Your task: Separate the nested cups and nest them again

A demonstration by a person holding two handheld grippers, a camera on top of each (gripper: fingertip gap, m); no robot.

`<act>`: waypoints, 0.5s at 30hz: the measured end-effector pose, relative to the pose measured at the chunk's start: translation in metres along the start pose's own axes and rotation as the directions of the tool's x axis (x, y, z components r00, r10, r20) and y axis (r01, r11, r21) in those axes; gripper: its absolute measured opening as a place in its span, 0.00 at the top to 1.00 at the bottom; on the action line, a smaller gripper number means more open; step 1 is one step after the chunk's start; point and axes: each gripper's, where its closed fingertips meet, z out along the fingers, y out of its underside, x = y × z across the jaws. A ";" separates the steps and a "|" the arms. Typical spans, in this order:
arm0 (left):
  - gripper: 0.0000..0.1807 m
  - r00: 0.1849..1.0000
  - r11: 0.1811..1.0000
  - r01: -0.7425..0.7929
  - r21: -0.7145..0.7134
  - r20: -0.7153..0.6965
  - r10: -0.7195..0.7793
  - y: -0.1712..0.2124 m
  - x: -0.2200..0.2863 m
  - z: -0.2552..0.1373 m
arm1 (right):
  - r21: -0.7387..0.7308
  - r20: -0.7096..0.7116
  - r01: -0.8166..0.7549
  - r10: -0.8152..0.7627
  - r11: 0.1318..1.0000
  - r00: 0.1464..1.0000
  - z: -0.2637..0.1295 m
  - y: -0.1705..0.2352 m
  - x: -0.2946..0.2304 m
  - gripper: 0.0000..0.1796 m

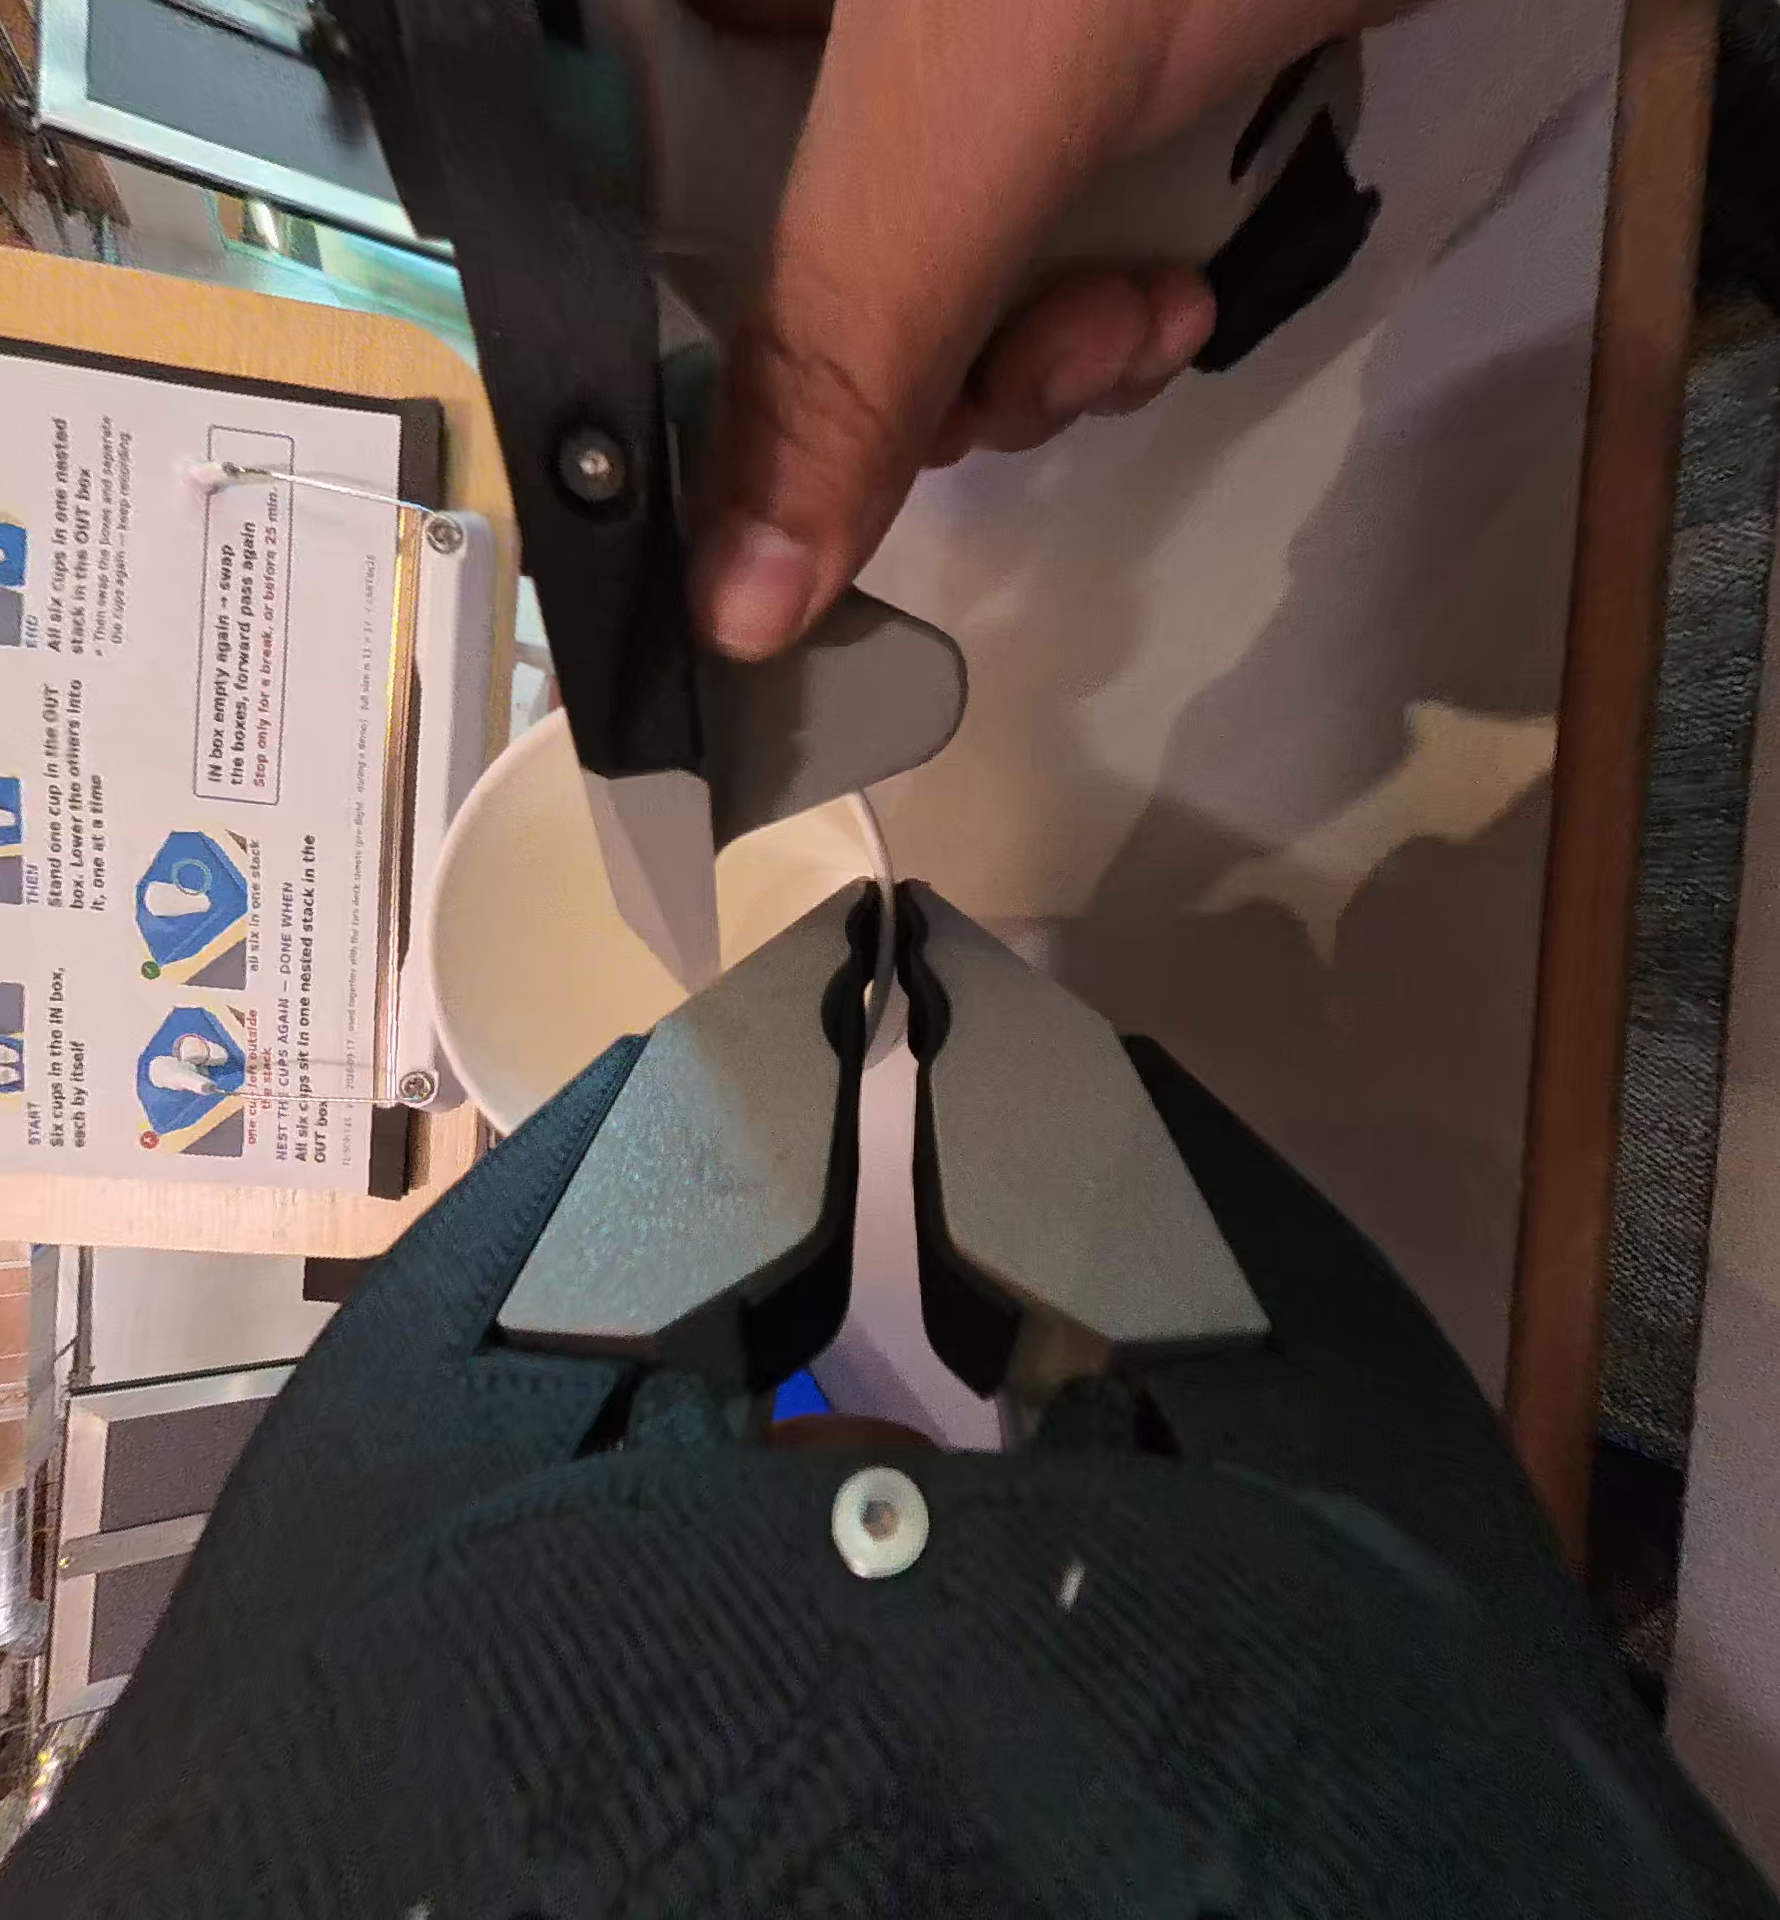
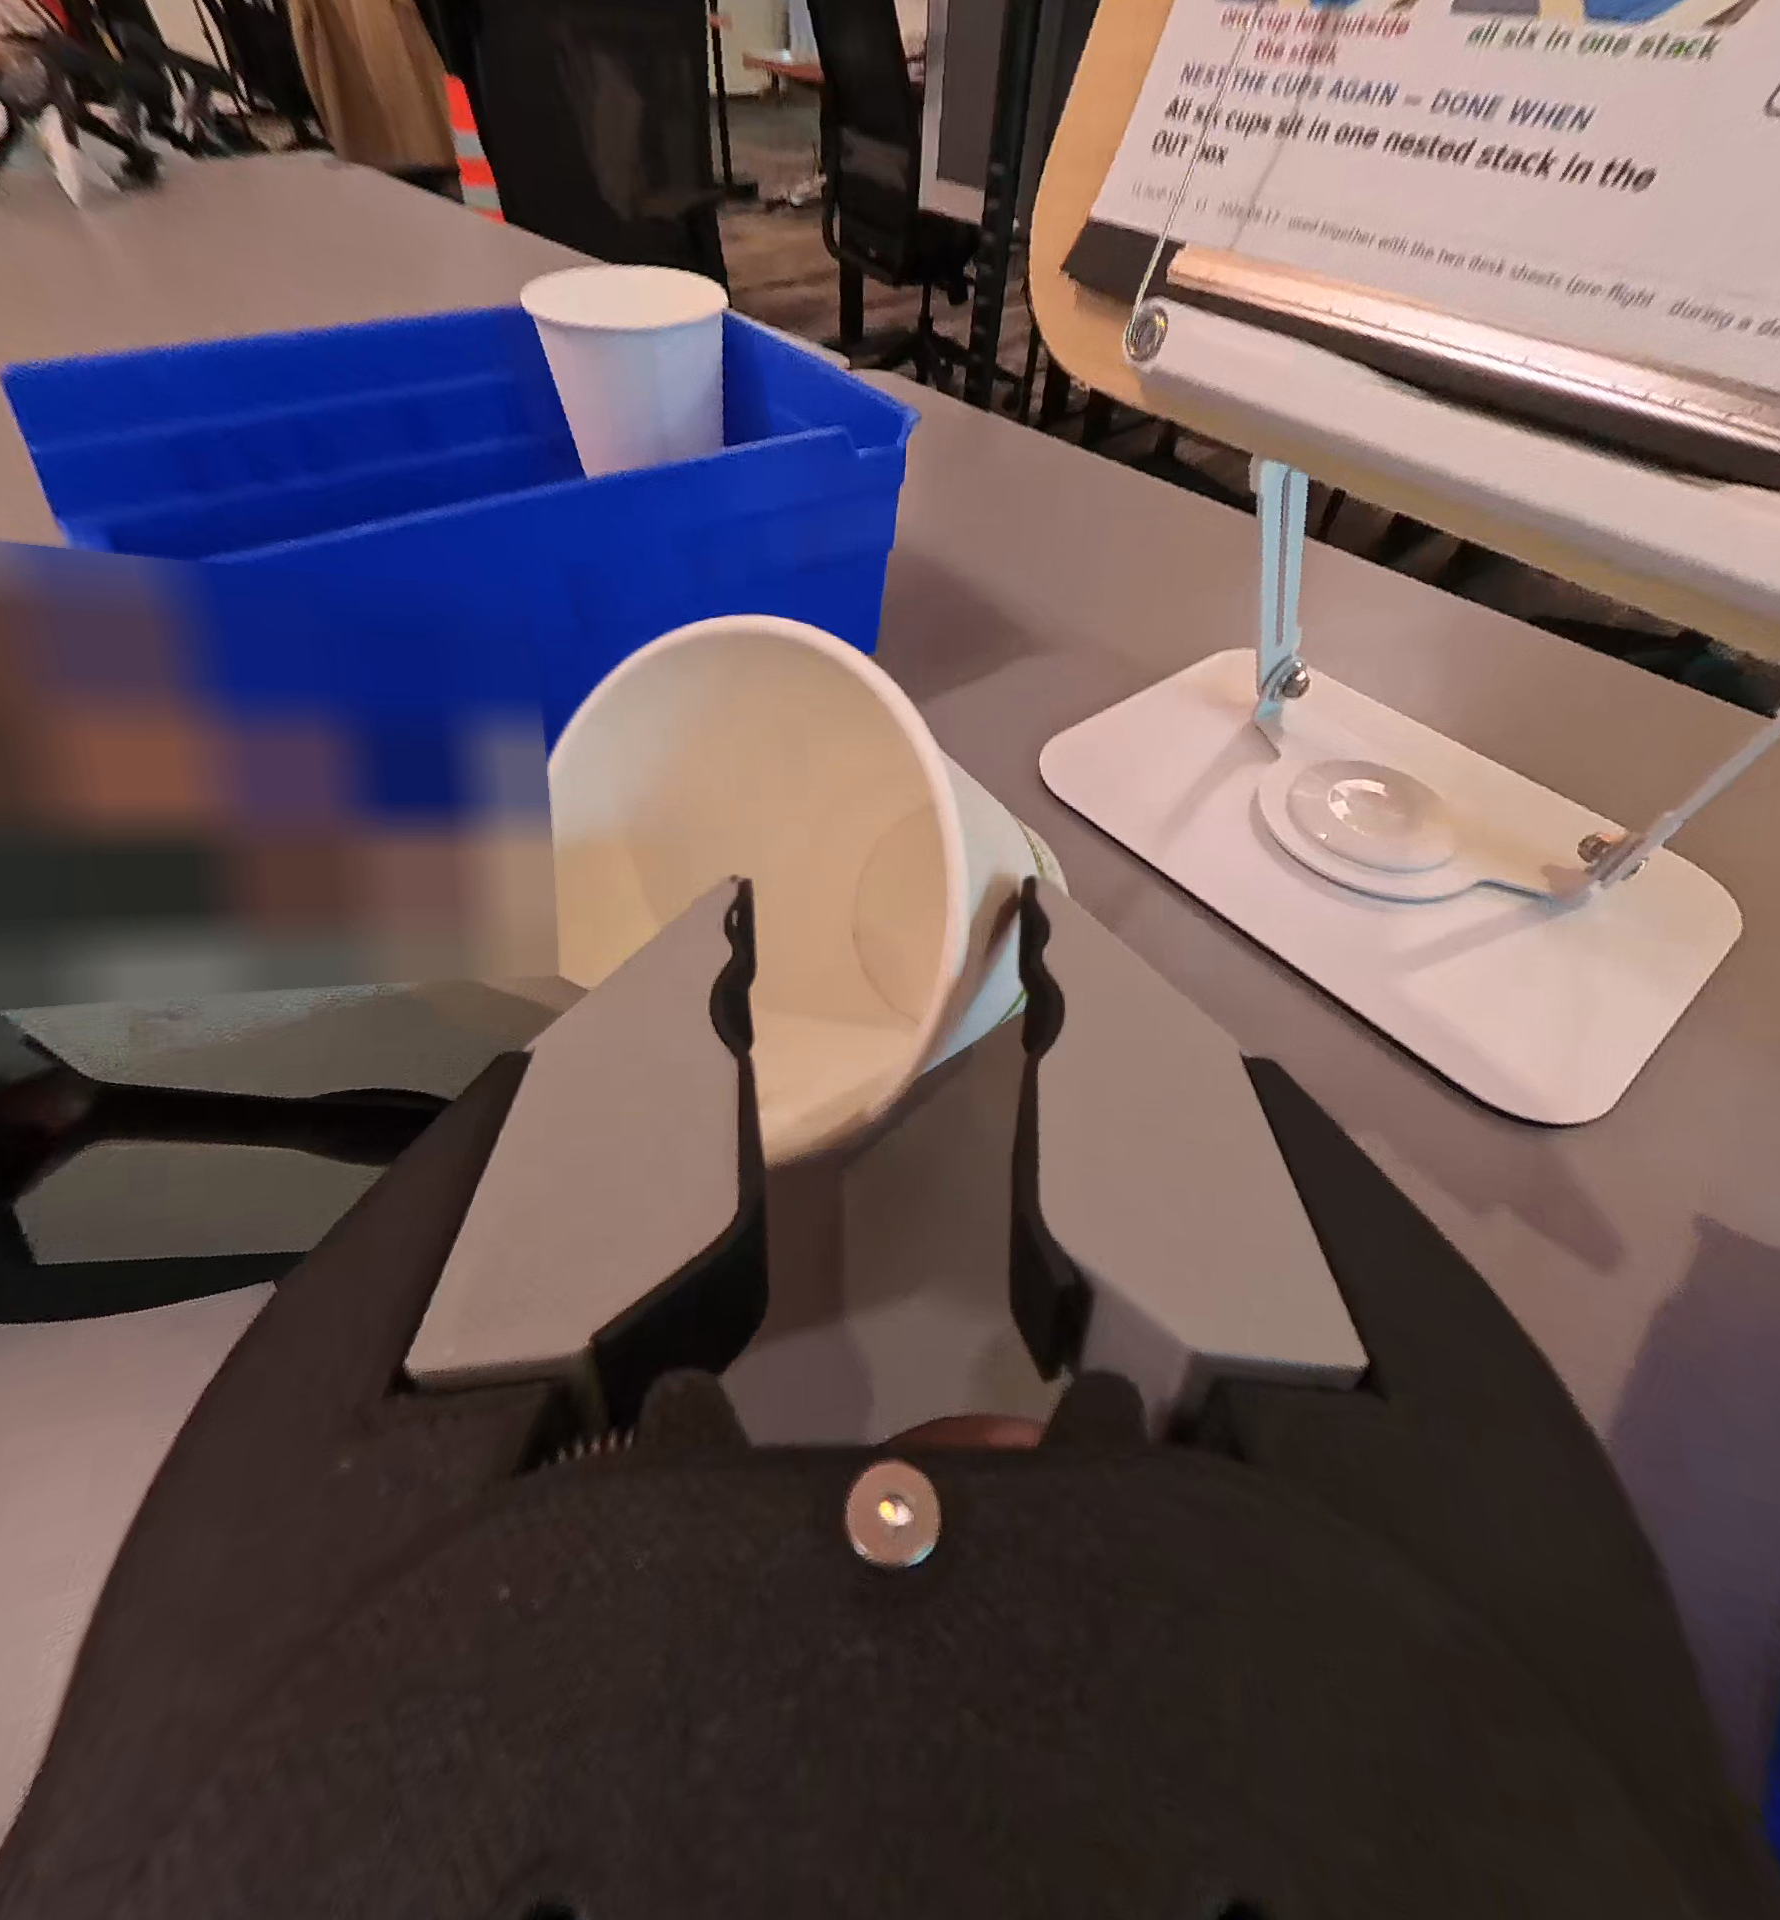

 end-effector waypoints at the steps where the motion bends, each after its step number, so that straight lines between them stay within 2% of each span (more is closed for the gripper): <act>1: 1.00 1.000 1.000 -0.001 -0.009 -0.005 0.001 0.001 0.001 0.001 | -0.006 -0.001 -0.004 0.004 1.000 1.000 0.001 0.002 0.001 0.74; 3: 1.00 1.000 1.000 -0.012 -0.012 -0.008 0.012 0.002 0.003 0.002 | -0.015 -0.009 -0.024 0.024 1.000 1.000 0.000 0.003 0.003 0.77; 7: 1.00 1.000 1.000 -0.014 -0.007 0.014 0.014 0.002 0.002 0.004 | -0.014 -0.050 -0.059 0.058 0.998 0.997 -0.007 0.003 0.018 0.96; 12: 0.99 0.999 1.000 -0.025 -0.017 0.022 0.025 0.000 0.003 0.006 | -0.042 -0.080 -0.077 0.073 0.996 0.994 -0.006 0.009 0.023 0.99; 15: 0.99 0.998 0.999 -0.007 0.039 0.068 0.005 -0.008 -0.002 0.003 | -0.039 -0.112 -0.070 0.065 0.997 0.992 -0.007 0.008 0.027 1.00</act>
